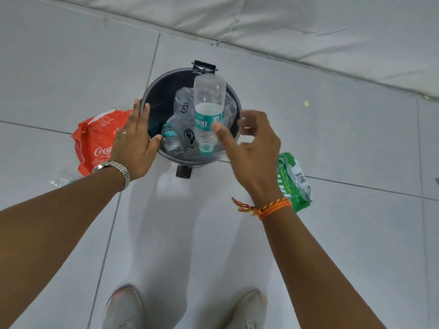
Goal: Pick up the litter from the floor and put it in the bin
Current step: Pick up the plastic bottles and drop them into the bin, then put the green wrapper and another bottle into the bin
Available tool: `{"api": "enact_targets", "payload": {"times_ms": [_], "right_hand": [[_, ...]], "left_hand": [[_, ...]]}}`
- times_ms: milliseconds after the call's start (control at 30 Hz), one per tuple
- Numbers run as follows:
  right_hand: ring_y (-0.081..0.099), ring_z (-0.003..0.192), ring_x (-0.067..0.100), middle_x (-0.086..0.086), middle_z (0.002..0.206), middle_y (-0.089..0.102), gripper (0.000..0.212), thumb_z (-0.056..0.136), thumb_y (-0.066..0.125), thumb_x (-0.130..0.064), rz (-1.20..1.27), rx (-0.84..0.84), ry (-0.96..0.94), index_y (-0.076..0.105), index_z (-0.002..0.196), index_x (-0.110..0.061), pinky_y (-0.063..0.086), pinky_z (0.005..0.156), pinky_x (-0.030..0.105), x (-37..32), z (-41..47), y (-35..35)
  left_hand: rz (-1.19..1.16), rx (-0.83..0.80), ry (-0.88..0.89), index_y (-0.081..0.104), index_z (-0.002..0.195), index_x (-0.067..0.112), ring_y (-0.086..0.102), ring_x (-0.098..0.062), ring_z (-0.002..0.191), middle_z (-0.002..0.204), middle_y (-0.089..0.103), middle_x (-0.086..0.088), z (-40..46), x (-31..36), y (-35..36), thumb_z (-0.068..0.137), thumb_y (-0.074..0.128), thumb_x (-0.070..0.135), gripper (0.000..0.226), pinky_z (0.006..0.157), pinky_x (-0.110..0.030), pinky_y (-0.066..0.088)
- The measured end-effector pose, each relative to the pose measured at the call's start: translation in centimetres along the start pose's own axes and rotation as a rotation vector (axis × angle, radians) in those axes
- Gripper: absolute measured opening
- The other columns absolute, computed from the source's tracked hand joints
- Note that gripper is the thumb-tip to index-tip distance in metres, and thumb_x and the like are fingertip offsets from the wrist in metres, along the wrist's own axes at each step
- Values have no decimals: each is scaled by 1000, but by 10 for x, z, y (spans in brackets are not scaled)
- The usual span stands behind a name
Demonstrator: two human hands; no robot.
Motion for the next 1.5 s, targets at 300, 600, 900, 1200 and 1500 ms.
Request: {"api": "enact_targets", "payload": {"times_ms": [300,600,900,1200,1500], "right_hand": [[31,138,43,14,153,30,55,82,68,-48,-899,-667,417,61,132,-28,36,109,49,261,-56,16],[42,118,45,17,142,27,36,83,66,-25,-1058,-644,421,61,115,-9,42,102,43,305,-77,13],[57,71,21,6,84,59,38,68,71,5,-239,404,301,51,94,-13,47,61,22,150,-44,-73],[57,123,39,20,164,18,84,79,72,-8,-225,-147,-154,30,151,-14,53,88,39,-20,-24,65],[54,128,36,22,166,3,48,97,49,-16,-1073,-680,159,47,144,-9,49,88,41,68,46,162]], "left_hand": [[-64,71,49,5,160,18,18,-28,153,169,-5,-4,-4,6,2,96,34,38,73,114,-55,35],[-106,132,65,8,160,13,24,-23,148,169,-2,-6,-6,13,-2,100,40,24,68,101,-23,26],[-83,70,42,6,160,17,47,-34,133,169,-5,-5,-6,11,-4,98,40,32,72,108,-53,43],[29,-49,38,34,150,4,32,-39,144,162,25,-19,0,7,-2,87,28,44,74,106,-53,41],[7,-10,33,-1,160,22,2,-24,156,169,-7,-2,-1,0,-3,94,35,50,80,119,-60,22]]}}
Point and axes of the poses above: each hand's wrist, its own z-axis towards the middle knuckle, its own y-axis out of the palm, x = y × z, the point moved 7 cm from there along z, towards the middle knuckle
